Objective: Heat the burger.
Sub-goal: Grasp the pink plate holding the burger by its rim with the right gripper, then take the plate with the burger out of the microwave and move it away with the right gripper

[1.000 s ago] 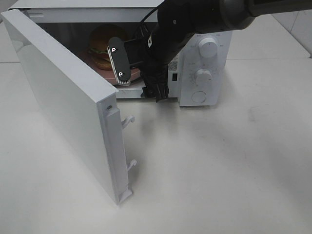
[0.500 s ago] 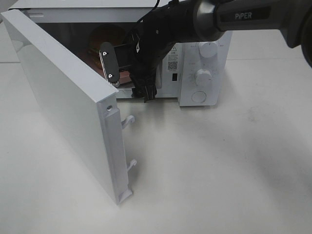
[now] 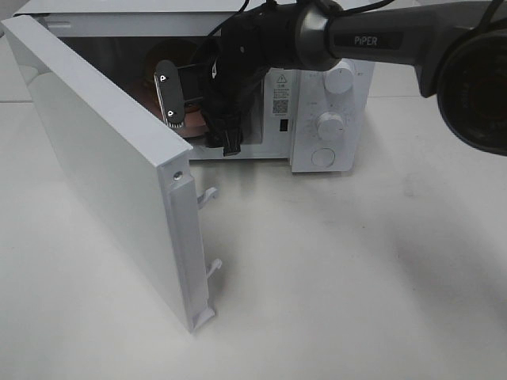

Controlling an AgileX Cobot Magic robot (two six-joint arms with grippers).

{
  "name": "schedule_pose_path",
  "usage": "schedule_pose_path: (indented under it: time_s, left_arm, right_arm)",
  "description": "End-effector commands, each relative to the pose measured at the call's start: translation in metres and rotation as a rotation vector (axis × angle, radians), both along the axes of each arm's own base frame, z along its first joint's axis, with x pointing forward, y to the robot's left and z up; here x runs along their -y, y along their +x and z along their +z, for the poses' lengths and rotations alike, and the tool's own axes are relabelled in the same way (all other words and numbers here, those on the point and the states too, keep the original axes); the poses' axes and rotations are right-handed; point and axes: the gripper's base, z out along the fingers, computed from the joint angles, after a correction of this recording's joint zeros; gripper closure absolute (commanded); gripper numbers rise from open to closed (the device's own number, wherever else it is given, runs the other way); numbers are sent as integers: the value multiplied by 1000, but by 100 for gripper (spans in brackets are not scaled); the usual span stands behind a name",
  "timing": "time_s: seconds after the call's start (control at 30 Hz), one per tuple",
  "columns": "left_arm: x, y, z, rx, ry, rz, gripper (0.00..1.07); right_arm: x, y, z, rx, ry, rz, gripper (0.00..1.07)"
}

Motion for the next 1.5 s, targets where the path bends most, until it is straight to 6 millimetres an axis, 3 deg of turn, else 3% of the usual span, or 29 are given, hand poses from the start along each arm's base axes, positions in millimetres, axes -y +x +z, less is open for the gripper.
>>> schedule_pose_path:
  time_s: [0.03, 0.07, 0.13, 0.23, 0.3, 0.33, 0.4, 0.43, 0.47, 0.93, 1.5]
  left_arm:
    - [0, 0, -1, 2, 5, -1, 9]
    - [0, 0, -1, 2, 5, -1, 9]
    - [0, 0, -1, 2, 5, -1, 9]
    - [0, 0, -1, 2, 5, -1, 9]
    - [0, 0, -1, 2, 5, -1, 9]
    - [0, 0, -1, 2, 5, -1, 9]
    - [0, 0, -1, 2, 5, -1, 9]
    - [0, 0, -1, 2, 5, -1, 9]
    - [0, 0, -1, 2, 5, -1, 9]
    - [0, 0, -1, 2, 5, -1, 9]
    - [0, 0, -1, 2, 5, -1, 9]
  right_arm:
    - [-2, 2, -4, -15, 3, -9, 24]
    - [-2, 2, -4, -15, 3, -9, 24]
    - [-4, 3, -8, -18, 28, -14, 37]
    - [-4, 4, -8, -13, 32, -13, 44]
    - [-5, 5, -9, -3, 42, -12, 67]
    - [-5, 5, -9, -3, 42, -12, 67]
    - [-7, 4, -8, -12, 77, -24, 98]
    - [-7, 4, -8, -12, 77, -24, 98]
    - [-8, 4, -8, -18, 86, -27, 106]
    - [-10, 0, -1, -60, 138, -46, 107]
    - [-2, -23, 31, -90, 42, 168, 107]
